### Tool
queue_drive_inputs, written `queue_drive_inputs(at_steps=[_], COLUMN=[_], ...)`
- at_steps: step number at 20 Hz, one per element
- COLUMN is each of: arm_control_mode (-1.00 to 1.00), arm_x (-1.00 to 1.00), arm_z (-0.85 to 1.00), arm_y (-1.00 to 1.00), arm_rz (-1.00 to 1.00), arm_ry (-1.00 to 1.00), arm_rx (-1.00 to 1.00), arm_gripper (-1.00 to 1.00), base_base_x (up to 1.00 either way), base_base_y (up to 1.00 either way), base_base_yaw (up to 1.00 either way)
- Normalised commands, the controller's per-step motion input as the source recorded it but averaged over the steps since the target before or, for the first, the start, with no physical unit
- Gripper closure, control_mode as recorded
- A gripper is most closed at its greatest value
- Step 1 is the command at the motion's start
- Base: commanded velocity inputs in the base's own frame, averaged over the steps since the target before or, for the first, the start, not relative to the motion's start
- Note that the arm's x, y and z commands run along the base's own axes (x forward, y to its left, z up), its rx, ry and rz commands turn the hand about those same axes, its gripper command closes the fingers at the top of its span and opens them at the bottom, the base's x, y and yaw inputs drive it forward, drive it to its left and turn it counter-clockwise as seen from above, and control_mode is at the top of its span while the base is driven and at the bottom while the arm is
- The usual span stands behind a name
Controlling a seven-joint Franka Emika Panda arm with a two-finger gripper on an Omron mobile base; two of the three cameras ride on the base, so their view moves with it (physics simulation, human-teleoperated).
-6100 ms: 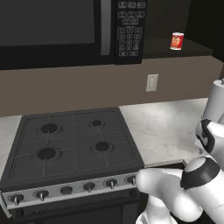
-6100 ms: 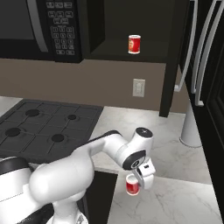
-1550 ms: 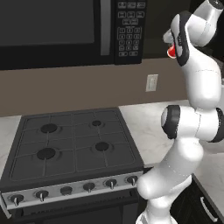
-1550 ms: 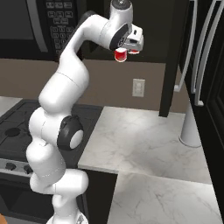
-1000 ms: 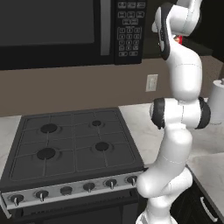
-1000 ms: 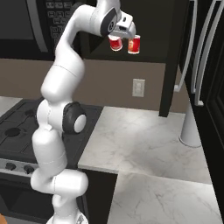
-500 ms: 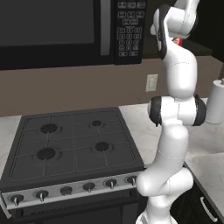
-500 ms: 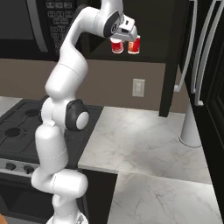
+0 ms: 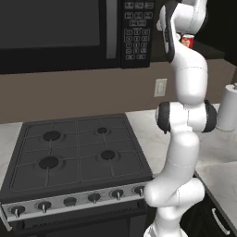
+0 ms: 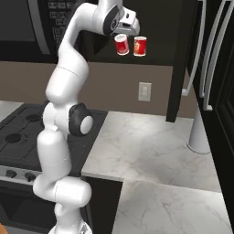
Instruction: Restock the canned food cabinet by taking the new fresh canned food from the counter and placing it in the cabinet. Then, take the old canned food from the cabinet and place it on the counter.
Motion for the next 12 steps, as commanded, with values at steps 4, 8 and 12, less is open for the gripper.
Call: queue_drive_inputs(at_steps=[4, 8, 12], arm_control_mode=[-1.0, -1.0, -1.0], arm_x=[-0.16, -0.66, -1.0], arm_z=[0.36, 0.43, -0.34], arm_y=[0.56, 0.47, 0.06], arm_rz=[-0.03, -0.03, -0.11], arm_ry=[-0.47, -0.51, -0.14], arm_rx=[-0.22, -0.18, 0.0], arm_gripper=[-1.0, -1.0, -1.0], base_base_x=[0.0, 0.0, 0.0], base_base_y=[0.0, 0.0, 0.0], base_base_yaw=[0.0, 0.0, 0.0])
